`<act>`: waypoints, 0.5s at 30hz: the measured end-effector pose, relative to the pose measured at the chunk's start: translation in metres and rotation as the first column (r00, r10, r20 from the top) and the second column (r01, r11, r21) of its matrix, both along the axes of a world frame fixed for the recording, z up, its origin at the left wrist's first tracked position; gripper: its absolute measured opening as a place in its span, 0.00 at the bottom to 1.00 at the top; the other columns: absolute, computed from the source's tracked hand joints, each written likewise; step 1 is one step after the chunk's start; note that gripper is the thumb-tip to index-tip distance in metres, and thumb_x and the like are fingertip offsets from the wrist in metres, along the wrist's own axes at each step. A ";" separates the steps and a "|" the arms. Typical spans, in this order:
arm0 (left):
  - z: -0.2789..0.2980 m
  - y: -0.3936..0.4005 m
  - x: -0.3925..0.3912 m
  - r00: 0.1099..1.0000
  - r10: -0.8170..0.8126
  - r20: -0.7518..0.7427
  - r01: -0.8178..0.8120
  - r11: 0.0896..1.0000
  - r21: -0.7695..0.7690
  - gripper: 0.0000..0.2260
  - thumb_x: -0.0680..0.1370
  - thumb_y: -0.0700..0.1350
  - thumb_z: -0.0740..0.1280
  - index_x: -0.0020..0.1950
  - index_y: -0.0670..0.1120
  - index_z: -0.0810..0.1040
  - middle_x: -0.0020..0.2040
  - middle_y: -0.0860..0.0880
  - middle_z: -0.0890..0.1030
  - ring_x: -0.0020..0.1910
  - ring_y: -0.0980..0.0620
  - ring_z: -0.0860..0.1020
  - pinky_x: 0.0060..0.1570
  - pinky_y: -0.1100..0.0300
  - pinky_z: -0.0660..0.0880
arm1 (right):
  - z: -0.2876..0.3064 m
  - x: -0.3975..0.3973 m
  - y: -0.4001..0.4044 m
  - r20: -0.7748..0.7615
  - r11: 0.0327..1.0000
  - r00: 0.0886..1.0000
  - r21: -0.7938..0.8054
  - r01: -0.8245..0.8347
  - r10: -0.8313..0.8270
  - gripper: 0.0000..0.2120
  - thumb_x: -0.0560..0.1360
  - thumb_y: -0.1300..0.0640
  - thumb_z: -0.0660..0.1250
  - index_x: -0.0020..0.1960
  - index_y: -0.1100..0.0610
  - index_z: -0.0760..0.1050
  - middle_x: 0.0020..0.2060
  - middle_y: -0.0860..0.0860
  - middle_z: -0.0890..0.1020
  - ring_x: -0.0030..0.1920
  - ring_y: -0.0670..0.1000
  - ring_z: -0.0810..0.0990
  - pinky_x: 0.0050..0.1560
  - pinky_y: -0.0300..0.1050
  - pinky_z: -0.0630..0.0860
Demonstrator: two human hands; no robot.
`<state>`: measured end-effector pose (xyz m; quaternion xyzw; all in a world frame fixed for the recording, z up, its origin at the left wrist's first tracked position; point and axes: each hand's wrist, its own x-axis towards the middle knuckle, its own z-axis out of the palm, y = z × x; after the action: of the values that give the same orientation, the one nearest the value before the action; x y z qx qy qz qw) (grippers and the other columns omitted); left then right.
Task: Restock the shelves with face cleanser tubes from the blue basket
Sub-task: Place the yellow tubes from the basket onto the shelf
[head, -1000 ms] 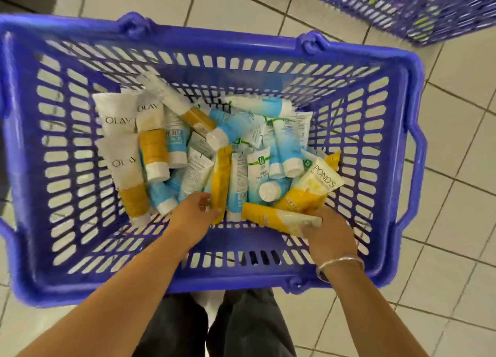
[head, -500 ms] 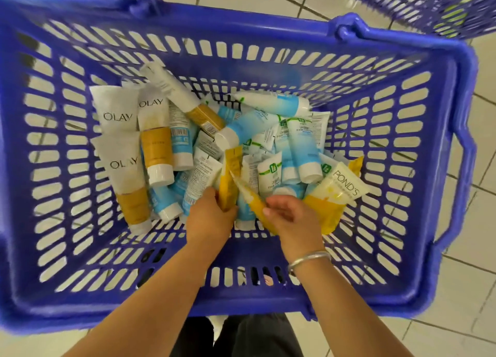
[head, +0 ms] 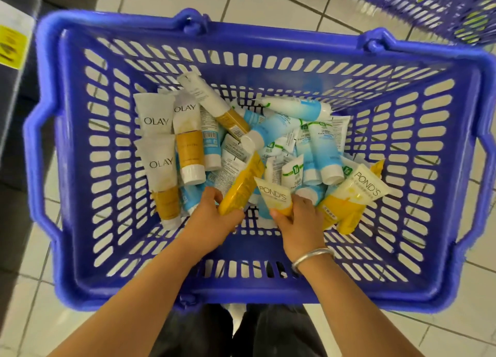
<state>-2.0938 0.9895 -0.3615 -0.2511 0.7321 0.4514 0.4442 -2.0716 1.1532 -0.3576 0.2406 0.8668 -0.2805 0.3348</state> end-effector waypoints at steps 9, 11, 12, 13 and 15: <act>0.051 -0.002 -0.013 0.907 0.396 0.145 -0.417 0.894 0.165 0.08 0.78 0.49 0.63 0.44 0.46 0.75 0.32 0.48 0.76 0.27 0.54 0.76 0.29 0.62 0.77 | 0.045 -0.008 0.013 0.099 0.621 0.747 -0.489 0.612 -0.658 0.03 0.76 0.59 0.63 0.47 0.53 0.75 0.35 0.46 0.82 0.38 0.48 0.80 0.43 0.52 0.78; 0.075 -0.009 -0.027 0.833 0.526 0.174 -0.552 0.813 0.187 0.16 0.79 0.54 0.59 0.43 0.43 0.76 0.29 0.48 0.77 0.23 0.54 0.77 0.27 0.61 0.77 | 0.063 -0.024 0.005 0.131 0.583 0.741 -0.535 0.612 -0.658 0.04 0.76 0.56 0.63 0.48 0.51 0.76 0.34 0.42 0.84 0.37 0.43 0.82 0.38 0.47 0.81; 0.088 -0.014 -0.033 0.786 0.582 0.210 -0.617 0.759 0.207 0.19 0.79 0.56 0.56 0.43 0.43 0.76 0.28 0.47 0.77 0.22 0.53 0.76 0.25 0.60 0.77 | 0.075 -0.030 0.000 0.144 0.571 0.743 -0.550 0.609 -0.654 0.05 0.76 0.55 0.62 0.47 0.49 0.77 0.35 0.41 0.84 0.37 0.42 0.82 0.36 0.45 0.81; 0.102 -0.019 -0.036 0.750 0.614 0.247 -0.661 0.712 0.237 0.22 0.79 0.58 0.54 0.43 0.43 0.77 0.28 0.47 0.77 0.21 0.51 0.76 0.24 0.60 0.77 | 0.087 -0.035 -0.006 0.163 0.550 0.732 -0.559 0.621 -0.661 0.06 0.76 0.54 0.62 0.49 0.49 0.77 0.37 0.41 0.84 0.39 0.43 0.83 0.37 0.46 0.81; 0.130 -0.027 -0.036 0.717 0.624 0.310 -0.697 0.648 0.306 0.25 0.80 0.59 0.50 0.42 0.42 0.77 0.26 0.46 0.77 0.21 0.51 0.75 0.22 0.62 0.74 | 0.116 -0.038 -0.016 0.226 0.484 0.676 -0.546 0.684 -0.701 0.13 0.75 0.52 0.63 0.59 0.52 0.75 0.44 0.48 0.82 0.43 0.51 0.82 0.44 0.53 0.81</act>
<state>-2.1302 0.9625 -0.2318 -0.4434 0.4376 0.6982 0.3526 -2.1100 1.1376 -0.2417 0.4478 0.5675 -0.6486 0.2383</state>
